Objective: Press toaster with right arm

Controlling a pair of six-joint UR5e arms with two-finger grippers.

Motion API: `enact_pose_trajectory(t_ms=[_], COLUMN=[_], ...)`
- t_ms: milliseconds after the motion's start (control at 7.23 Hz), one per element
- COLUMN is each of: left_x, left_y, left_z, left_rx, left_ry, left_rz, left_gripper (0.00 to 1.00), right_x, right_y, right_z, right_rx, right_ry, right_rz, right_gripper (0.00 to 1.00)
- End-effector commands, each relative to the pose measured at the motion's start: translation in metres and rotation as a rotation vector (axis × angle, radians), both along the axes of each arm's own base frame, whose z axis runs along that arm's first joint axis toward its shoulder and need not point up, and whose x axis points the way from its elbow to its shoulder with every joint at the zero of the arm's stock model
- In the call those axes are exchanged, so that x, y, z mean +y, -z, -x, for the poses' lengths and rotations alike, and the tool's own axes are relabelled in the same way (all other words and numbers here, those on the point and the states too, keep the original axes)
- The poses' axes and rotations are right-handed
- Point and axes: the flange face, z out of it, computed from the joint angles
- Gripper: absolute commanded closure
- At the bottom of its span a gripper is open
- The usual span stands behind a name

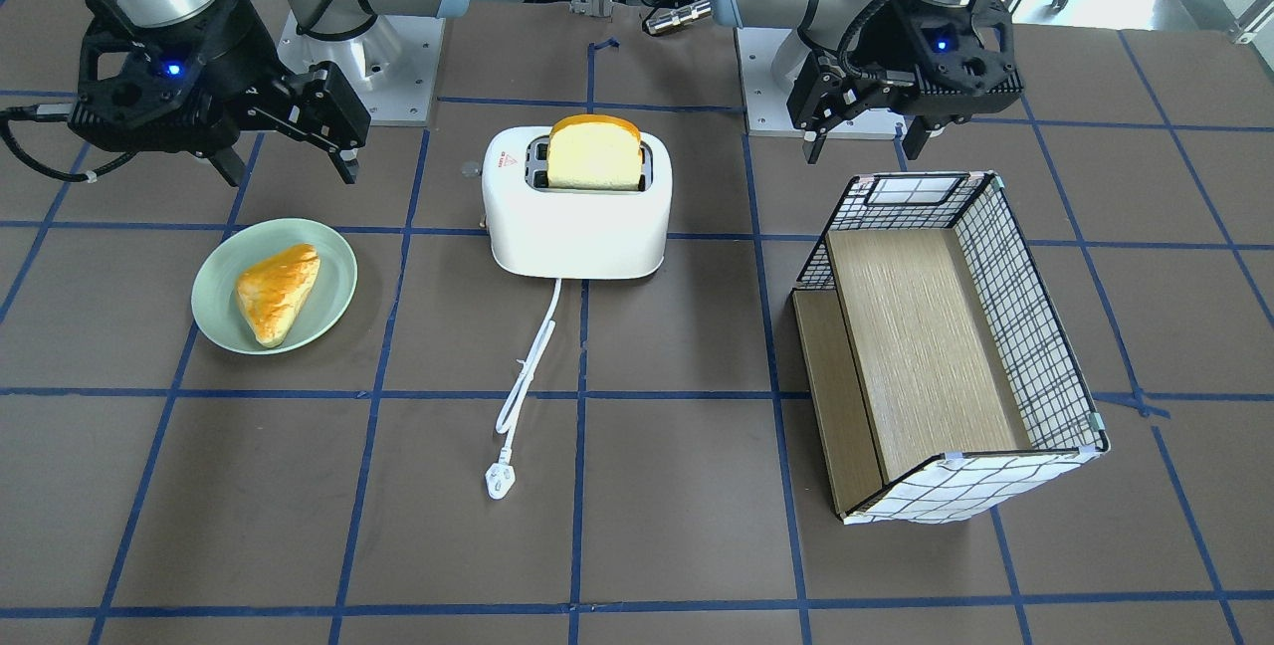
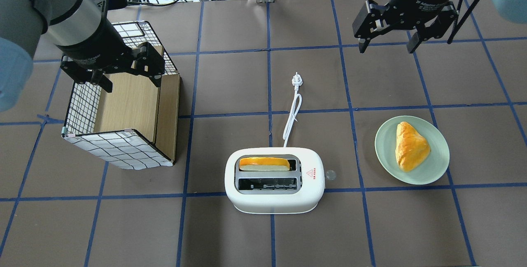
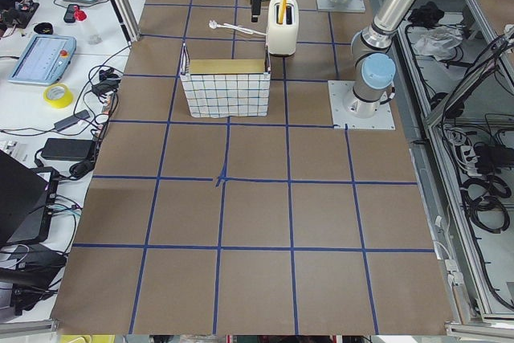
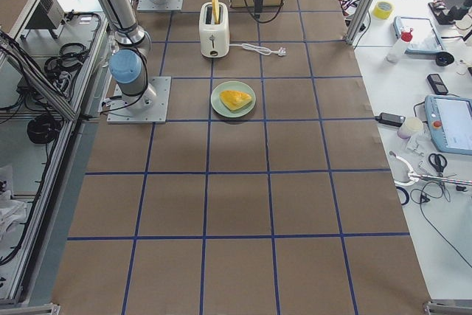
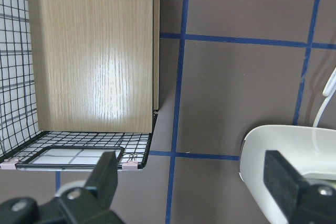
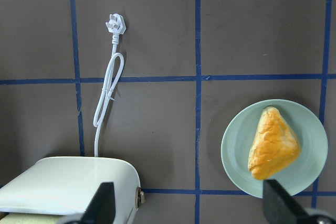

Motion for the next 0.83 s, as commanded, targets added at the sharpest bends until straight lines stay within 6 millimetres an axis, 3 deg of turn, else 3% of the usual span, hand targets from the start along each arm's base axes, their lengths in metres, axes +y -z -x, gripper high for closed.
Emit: enact_pose_trajectory(t_ms=[0,277,691], left_x=[0.000,0.000,0.000], left_y=[0.000,0.000,0.000], left_z=[0.000,0.000,0.000], left_rx=[0.000,0.000,0.000], left_ry=[0.000,0.000,0.000], left_rz=[0.000,0.000,0.000], left_gripper=[0.00,0.00,0.00], right_x=[-0.011,-0.020,-0.022], right_y=[-0.005,-0.010,0.002], right_z=[0.007,0.006,0.010], right_rx=[0.071,0.060,0.059], right_ry=[-0.091,-0.080,-0.035], right_rz=[0.015,0.045,0.084], right_gripper=[0.00,0.01,0.06])
